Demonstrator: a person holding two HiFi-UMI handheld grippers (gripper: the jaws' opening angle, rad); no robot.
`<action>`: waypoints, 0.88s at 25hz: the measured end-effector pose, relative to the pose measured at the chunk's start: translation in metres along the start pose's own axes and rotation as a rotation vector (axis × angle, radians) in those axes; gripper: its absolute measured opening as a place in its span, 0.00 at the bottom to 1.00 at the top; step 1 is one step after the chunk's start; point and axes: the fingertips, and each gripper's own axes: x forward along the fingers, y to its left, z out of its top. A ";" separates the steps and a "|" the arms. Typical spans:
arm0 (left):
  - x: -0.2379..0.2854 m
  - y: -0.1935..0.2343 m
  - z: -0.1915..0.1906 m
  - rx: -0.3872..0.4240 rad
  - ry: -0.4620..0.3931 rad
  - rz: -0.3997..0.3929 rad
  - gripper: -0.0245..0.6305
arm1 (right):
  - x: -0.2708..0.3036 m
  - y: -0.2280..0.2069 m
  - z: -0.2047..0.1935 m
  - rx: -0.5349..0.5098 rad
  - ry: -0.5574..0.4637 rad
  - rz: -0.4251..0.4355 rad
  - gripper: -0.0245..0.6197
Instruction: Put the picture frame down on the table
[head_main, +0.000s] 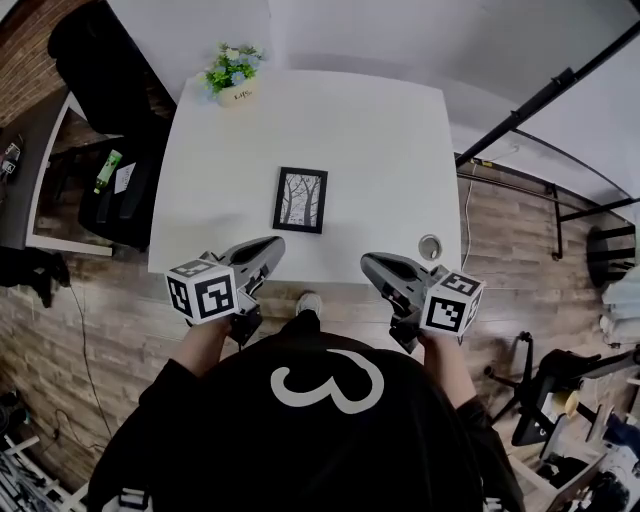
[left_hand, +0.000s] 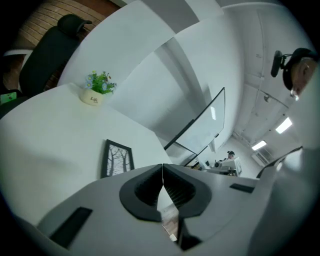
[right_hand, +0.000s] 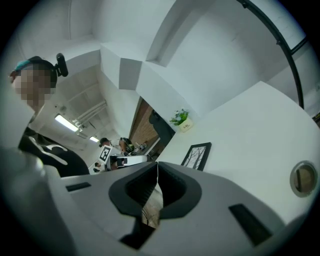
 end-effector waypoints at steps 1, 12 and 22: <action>-0.003 -0.016 -0.004 0.013 0.000 -0.038 0.06 | -0.003 0.010 -0.004 -0.007 0.007 0.025 0.07; -0.027 -0.124 -0.055 0.079 0.021 -0.216 0.06 | -0.051 0.088 -0.039 -0.152 -0.005 0.154 0.07; -0.036 -0.186 -0.081 0.160 0.036 -0.294 0.06 | -0.092 0.128 -0.053 -0.202 -0.090 0.186 0.07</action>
